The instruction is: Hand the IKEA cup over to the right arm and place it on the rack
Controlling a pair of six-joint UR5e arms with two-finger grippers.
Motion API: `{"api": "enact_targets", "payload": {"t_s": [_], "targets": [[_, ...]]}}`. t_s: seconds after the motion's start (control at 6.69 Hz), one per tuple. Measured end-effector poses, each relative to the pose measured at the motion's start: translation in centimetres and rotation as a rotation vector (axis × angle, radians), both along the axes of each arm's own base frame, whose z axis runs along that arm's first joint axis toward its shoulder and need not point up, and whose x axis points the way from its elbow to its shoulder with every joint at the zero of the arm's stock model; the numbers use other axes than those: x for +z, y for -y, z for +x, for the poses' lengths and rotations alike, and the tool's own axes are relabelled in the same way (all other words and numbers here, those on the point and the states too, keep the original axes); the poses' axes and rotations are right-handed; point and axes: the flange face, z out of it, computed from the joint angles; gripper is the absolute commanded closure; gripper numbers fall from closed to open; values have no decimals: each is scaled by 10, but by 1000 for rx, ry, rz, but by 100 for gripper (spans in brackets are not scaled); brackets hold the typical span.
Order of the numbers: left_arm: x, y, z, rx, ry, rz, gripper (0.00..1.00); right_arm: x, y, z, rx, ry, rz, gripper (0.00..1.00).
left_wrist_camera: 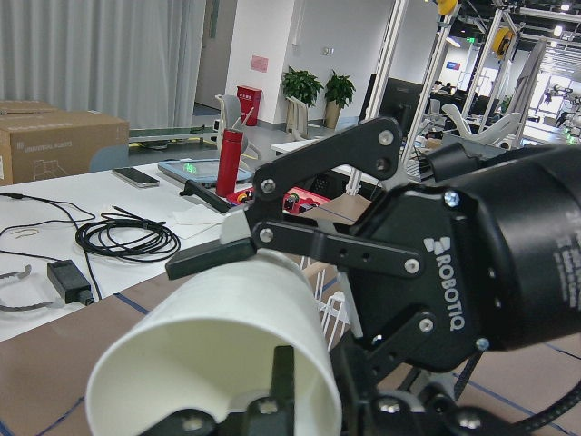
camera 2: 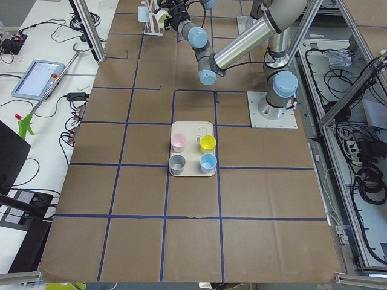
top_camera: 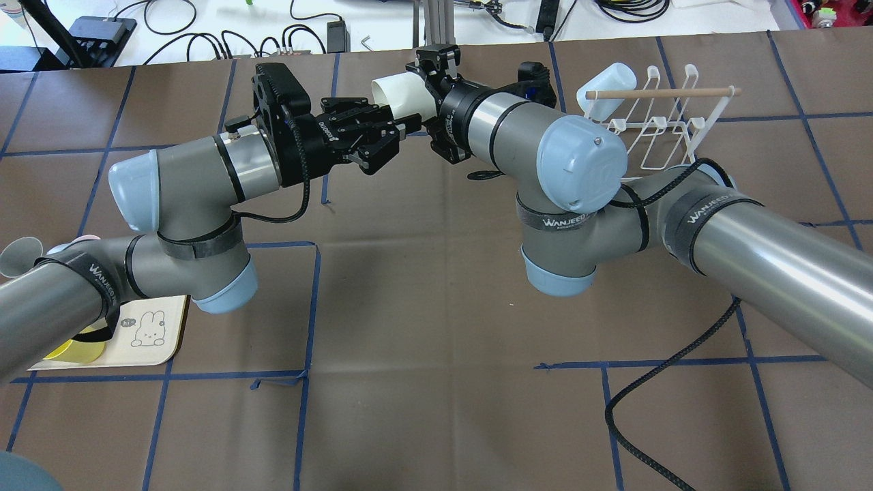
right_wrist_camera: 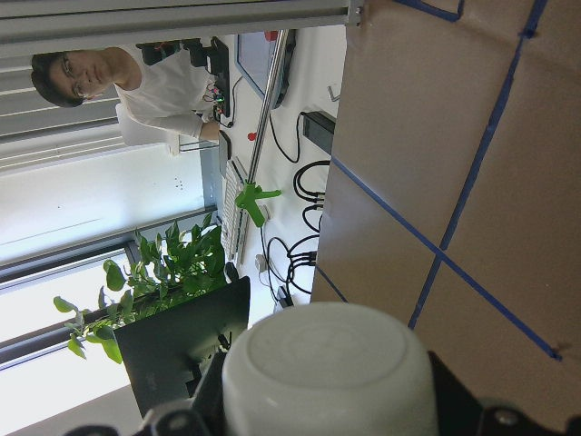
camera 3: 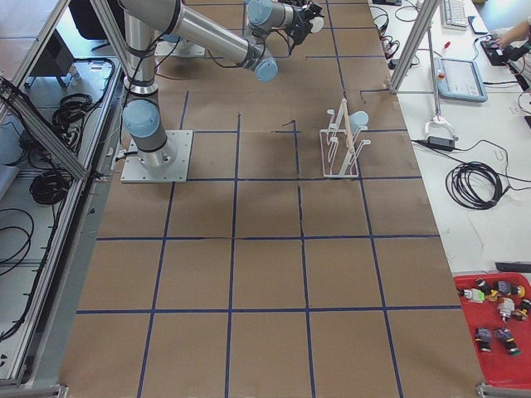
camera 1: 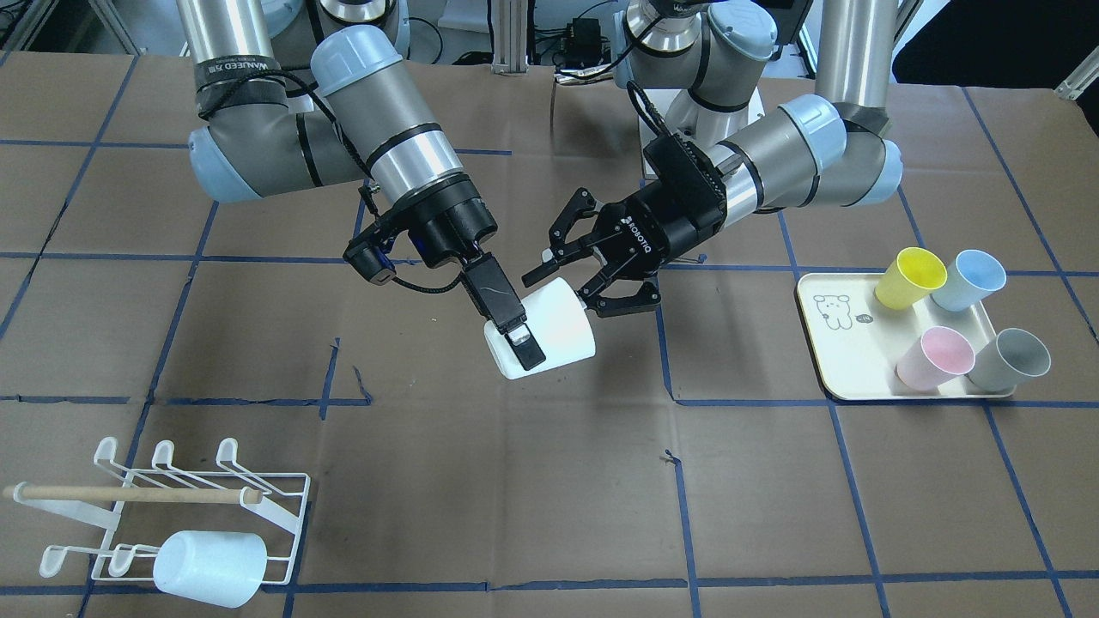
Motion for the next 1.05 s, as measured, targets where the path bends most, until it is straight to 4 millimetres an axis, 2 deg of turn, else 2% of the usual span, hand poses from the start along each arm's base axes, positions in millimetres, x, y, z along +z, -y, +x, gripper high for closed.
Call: {"api": "enact_targets", "payload": {"t_s": [0.15,0.3,0.45,0.6,0.75,0.9,1.05], "targets": [[1,0,1,7,-10,14,2,0,-1,1,2,0,1,60],[0,1,3,12,-16,25,1,0,-1,2,4,1,2,62],[-1,2,7,22,-22,35,1,-1,-1,2,4,0,3,70],[-1,6,22,50,-28,43,1,-1,0,2,4,-2,1,71],[-2,9,48,89,-42,51,1,-2,4,-3,-1,-8,-6,77],[-4,10,78,126,-62,60,1,-4,14,-19,-15,-37,-26,77],[-3,14,99,163,-71,65,1,-3,29,-49,-29,-107,-75,78]]}}
